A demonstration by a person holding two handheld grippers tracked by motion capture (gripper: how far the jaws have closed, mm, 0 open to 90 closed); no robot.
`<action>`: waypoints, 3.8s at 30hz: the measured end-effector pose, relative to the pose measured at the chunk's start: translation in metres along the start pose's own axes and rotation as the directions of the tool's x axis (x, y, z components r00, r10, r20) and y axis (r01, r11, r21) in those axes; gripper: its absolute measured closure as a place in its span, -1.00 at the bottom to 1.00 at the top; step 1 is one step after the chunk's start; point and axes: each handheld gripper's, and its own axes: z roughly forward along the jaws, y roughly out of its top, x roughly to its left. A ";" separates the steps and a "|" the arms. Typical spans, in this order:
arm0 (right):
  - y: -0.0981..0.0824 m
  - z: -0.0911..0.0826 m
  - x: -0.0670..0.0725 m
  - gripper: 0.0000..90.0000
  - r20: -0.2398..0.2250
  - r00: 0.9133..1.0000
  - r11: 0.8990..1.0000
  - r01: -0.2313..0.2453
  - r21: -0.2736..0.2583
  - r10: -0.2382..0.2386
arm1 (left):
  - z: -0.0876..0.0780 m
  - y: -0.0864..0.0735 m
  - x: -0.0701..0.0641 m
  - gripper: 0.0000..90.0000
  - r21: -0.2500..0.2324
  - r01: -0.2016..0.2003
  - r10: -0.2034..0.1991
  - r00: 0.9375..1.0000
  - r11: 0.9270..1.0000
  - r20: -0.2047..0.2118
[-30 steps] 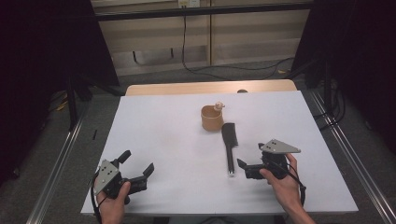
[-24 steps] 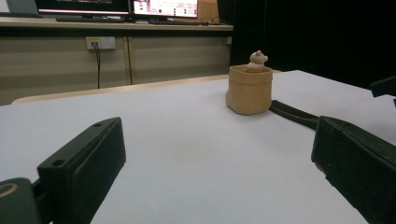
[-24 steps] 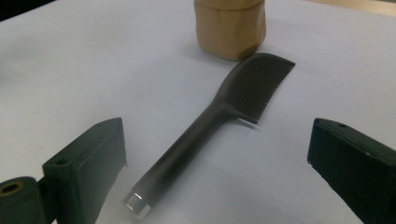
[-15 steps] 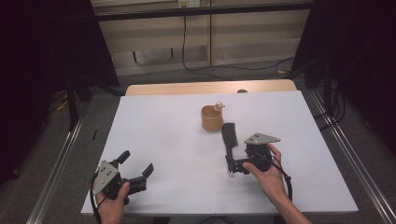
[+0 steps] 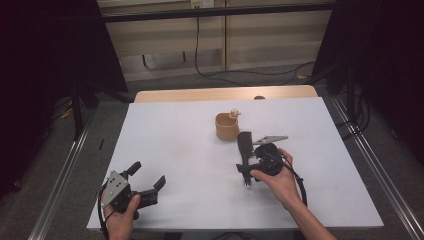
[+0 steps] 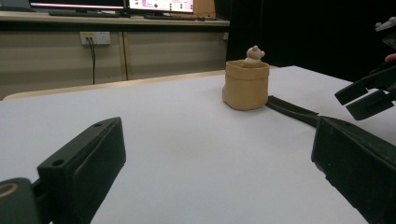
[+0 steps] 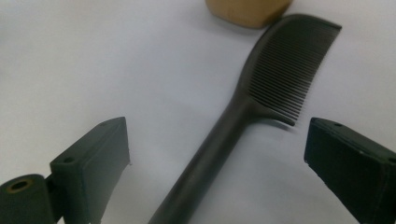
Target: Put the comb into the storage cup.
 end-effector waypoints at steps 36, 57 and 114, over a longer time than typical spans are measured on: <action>0.033 0.025 0.001 -0.16 0.085 0.979 0.929 -0.202 0.309 0.184 | 0.001 0.000 0.001 -0.93 -0.003 0.022 -0.022 1.000 1.000 0.003; 0.041 0.037 0.008 0.21 0.191 0.961 0.892 -0.259 0.371 0.200 | 0.002 0.000 0.001 -0.93 0.003 0.009 -0.009 1.000 1.000 0.013; 0.039 0.026 -0.008 0.62 0.234 0.912 0.843 -0.404 0.355 0.338 | 0.003 0.001 0.002 -0.93 -0.005 0.002 -0.002 1.000 1.000 0.015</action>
